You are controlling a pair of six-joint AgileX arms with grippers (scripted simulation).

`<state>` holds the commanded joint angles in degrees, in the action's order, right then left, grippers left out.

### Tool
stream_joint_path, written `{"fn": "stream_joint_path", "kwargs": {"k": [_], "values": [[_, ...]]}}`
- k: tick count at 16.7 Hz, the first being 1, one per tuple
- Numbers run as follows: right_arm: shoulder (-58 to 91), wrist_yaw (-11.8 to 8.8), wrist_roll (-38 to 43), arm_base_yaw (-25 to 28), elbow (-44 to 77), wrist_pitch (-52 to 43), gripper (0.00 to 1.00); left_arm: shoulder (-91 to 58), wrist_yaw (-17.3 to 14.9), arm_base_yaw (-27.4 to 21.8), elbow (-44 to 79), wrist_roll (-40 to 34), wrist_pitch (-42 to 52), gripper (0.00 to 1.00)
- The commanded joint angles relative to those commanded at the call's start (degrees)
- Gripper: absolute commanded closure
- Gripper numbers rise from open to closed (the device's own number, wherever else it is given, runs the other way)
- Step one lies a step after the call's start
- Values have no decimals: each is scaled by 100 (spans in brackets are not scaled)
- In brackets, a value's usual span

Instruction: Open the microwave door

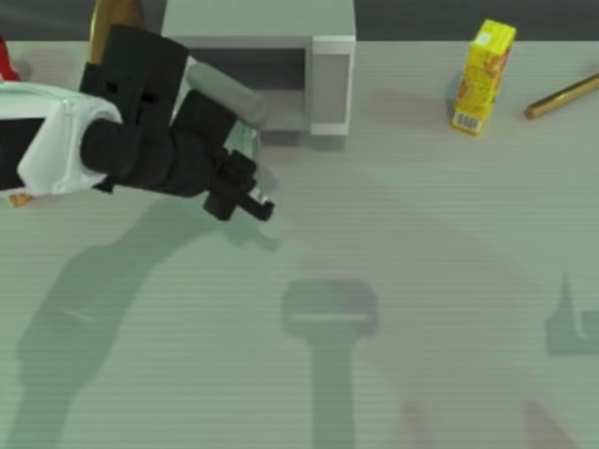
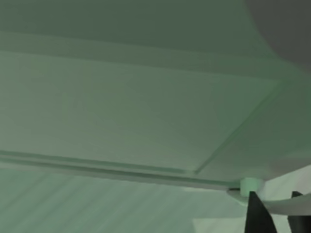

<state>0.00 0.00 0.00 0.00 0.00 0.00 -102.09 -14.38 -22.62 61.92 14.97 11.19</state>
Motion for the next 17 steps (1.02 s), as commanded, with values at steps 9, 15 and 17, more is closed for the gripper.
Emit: {"fn": "stream_joint_path", "kwargs": {"k": [9, 15, 17], "values": [[0, 0, 0, 0, 0, 0, 0, 3, -80, -9, -23, 31, 27, 100], [0, 0, 0, 0, 0, 0, 0, 71, -309, 175, -63, 403, 116, 100], [0, 0, 0, 0, 0, 0, 0, 73, -326, 188, -68, 432, 126, 100]]}}
